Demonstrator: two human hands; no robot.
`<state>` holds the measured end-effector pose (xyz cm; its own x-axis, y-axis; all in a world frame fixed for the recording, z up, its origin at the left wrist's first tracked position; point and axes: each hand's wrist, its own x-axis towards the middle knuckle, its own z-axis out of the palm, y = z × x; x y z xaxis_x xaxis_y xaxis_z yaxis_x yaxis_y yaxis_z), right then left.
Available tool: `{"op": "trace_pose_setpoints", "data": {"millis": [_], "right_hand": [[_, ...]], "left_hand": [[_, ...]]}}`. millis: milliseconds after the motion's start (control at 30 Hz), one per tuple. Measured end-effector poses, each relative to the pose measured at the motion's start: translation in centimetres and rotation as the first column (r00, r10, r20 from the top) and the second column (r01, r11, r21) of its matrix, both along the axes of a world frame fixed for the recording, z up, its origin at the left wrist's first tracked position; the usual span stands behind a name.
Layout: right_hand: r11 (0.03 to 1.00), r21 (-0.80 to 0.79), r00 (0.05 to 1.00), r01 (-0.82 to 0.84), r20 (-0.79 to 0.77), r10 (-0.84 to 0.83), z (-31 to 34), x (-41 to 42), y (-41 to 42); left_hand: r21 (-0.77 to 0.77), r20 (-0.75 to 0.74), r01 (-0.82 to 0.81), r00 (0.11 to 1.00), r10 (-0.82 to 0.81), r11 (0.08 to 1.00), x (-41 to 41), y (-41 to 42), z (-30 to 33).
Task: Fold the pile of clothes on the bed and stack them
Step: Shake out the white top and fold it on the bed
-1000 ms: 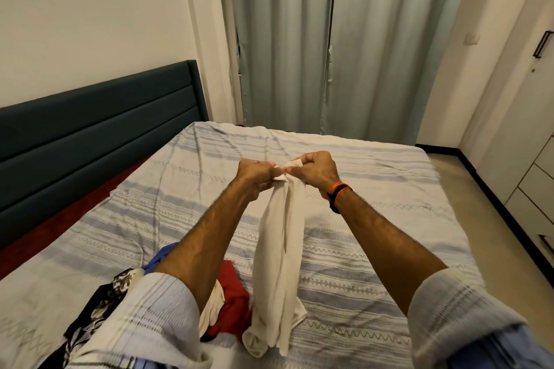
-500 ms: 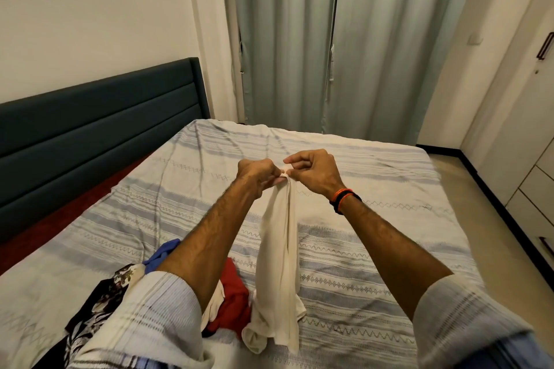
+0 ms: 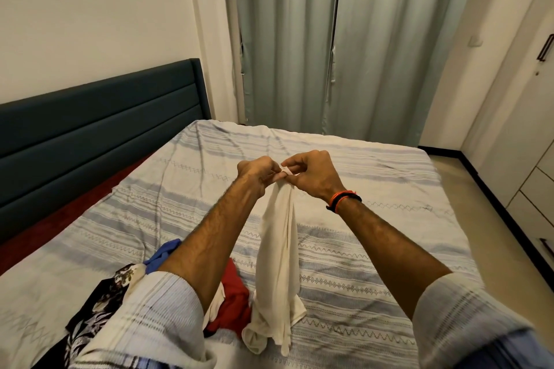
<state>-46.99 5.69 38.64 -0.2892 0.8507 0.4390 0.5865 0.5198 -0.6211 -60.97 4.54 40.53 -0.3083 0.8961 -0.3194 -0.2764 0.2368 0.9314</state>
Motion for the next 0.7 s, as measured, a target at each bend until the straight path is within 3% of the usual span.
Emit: {"op": "trace_pose_setpoints", "data": {"millis": [100,167,267,300,367,433,467,533,700], "right_hand": [[0.997,0.057,0.999,0.042,0.021,-0.043,0.1,-0.4,0.2],[0.996,0.036,0.995,0.078,-0.060,-0.076,0.0,-0.5,0.5],[0.992,-0.098,0.969,0.076,-0.227,-0.097,-0.1,-0.1,0.9],[0.989,-0.137,0.960,0.052,-0.265,-0.087,-0.1,0.0,1.0],[0.980,-0.196,0.940,-0.023,-0.338,-0.046,0.1,0.3,1.2],[0.968,-0.230,0.907,-0.103,-0.422,-0.004,0.6,0.6,1.1],[0.963,-0.237,0.889,-0.129,-0.459,0.006,0.8,0.7,1.1],[0.960,-0.230,0.862,-0.158,-0.506,0.021,1.3,1.3,1.1],[0.963,-0.199,0.858,-0.181,-0.511,0.056,1.9,2.5,1.3]], "left_hand": [[0.018,0.006,0.011,1.000,-0.011,1.000,-0.2,0.2,-0.2],[0.047,0.026,0.041,0.999,-0.042,0.998,-0.4,0.1,0.0],[0.093,-0.130,0.152,0.982,-0.139,0.984,-0.9,0.0,-0.2],[0.118,-0.276,0.234,0.941,-0.194,0.965,-1.2,0.2,-0.4],[0.096,-0.637,0.427,0.721,-0.274,0.899,-1.6,0.5,-0.8],[0.033,-0.829,0.495,0.498,-0.252,0.869,-1.9,0.8,-0.8],[0.034,-0.873,0.501,0.436,-0.219,0.865,-1.9,0.9,-0.7],[0.046,-0.908,0.517,0.379,-0.181,0.855,-2.0,1.0,-0.3],[0.099,-0.917,0.534,0.377,-0.132,0.840,-2.4,1.3,0.1]]}}
